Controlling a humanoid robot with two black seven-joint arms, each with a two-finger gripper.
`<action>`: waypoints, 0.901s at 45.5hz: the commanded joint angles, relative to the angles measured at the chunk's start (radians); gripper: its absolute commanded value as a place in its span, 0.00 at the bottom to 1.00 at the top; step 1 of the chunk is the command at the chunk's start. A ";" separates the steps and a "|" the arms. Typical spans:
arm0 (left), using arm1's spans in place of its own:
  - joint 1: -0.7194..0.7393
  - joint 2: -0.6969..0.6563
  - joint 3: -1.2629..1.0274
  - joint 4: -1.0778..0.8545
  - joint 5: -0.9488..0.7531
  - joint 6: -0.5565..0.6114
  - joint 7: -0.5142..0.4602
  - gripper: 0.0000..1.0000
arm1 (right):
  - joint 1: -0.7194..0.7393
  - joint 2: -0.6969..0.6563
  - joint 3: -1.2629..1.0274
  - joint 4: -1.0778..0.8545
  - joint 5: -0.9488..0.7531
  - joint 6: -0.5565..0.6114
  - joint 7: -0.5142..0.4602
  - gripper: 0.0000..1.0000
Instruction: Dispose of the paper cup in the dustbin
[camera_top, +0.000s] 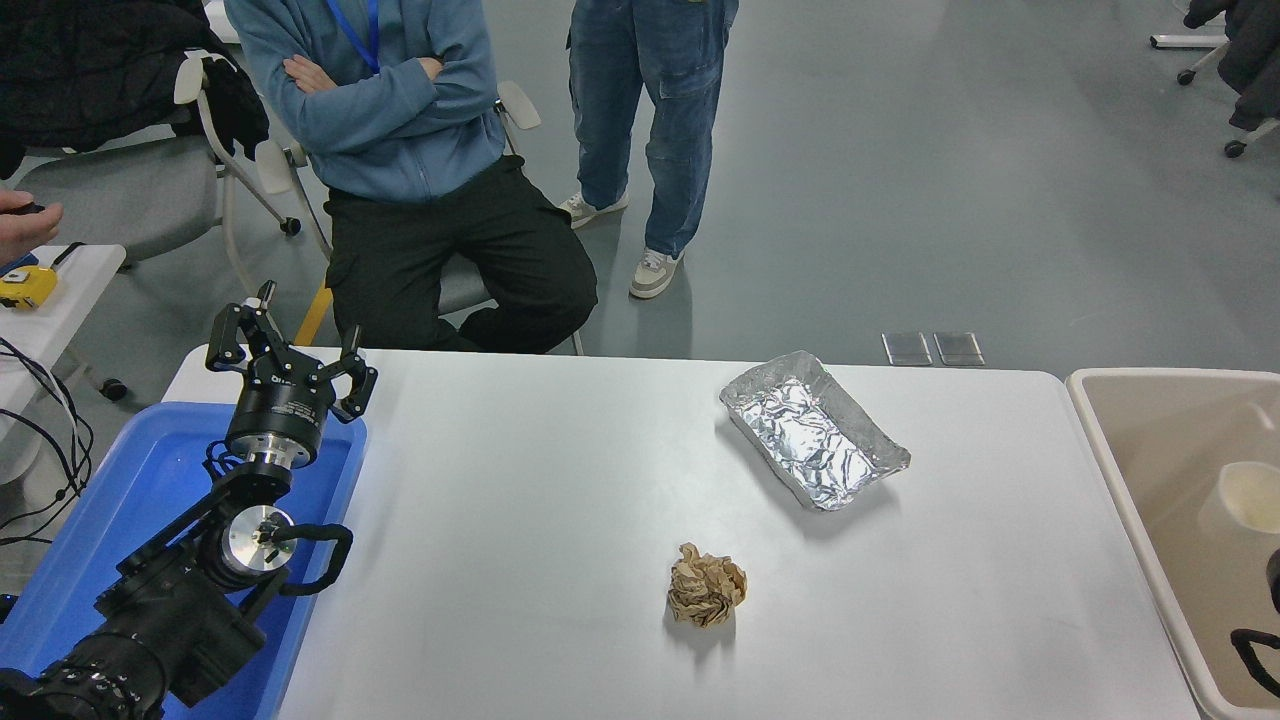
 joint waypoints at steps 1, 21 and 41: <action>0.000 0.000 0.000 0.000 0.000 0.000 0.000 1.00 | 0.015 -0.001 0.006 0.000 0.001 -0.007 -0.004 1.00; 0.000 0.000 0.000 0.000 0.000 0.000 0.000 1.00 | 0.075 -0.018 0.028 0.001 0.043 0.036 -0.008 1.00; 0.000 0.000 0.000 0.000 0.000 0.000 0.000 1.00 | 0.178 -0.117 0.318 0.011 0.323 0.448 -0.139 1.00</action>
